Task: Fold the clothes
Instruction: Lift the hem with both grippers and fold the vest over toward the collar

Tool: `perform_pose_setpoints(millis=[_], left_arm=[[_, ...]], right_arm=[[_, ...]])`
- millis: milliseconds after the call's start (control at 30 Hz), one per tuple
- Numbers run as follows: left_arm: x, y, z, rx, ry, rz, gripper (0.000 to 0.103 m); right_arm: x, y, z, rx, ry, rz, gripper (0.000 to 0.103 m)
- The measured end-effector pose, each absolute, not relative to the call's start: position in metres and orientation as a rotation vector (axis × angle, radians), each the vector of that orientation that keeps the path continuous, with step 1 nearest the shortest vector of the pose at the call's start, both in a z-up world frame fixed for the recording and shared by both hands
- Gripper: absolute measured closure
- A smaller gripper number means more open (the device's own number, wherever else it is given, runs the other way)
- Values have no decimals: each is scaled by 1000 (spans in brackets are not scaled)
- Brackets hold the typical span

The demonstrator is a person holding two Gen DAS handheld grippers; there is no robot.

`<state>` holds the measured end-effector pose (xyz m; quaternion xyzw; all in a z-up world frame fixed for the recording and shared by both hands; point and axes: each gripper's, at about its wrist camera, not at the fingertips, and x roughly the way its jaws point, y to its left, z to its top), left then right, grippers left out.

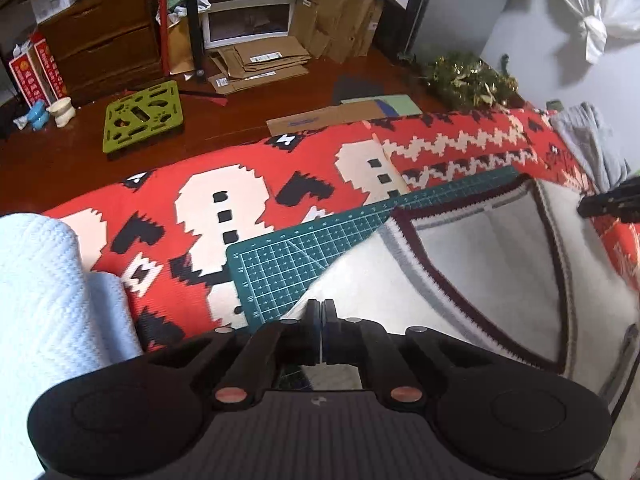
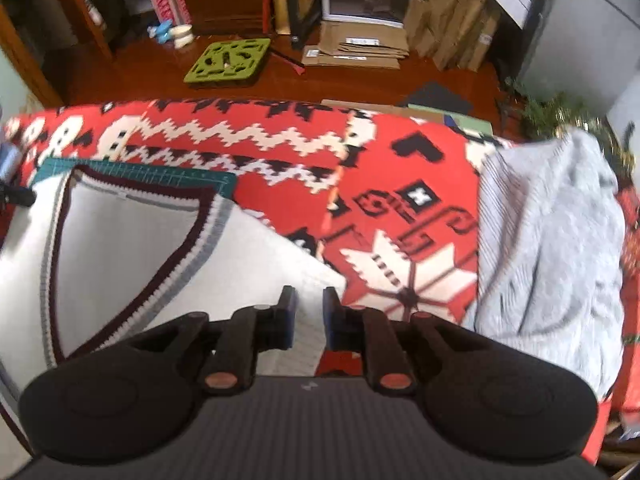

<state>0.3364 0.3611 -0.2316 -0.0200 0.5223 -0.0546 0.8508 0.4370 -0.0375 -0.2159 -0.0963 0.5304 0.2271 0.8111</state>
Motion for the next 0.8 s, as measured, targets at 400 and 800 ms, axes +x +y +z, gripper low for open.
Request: perform_pose_setpoints(millis=[400,800], left_arm=[[373,330,-239,-61,1066,-232,96],[385,341,-217,55,1048,-285,89]], right_arm=[[440,15,-210,-217,1103,576,90],[471,9,-202,-306,1059,651,88]])
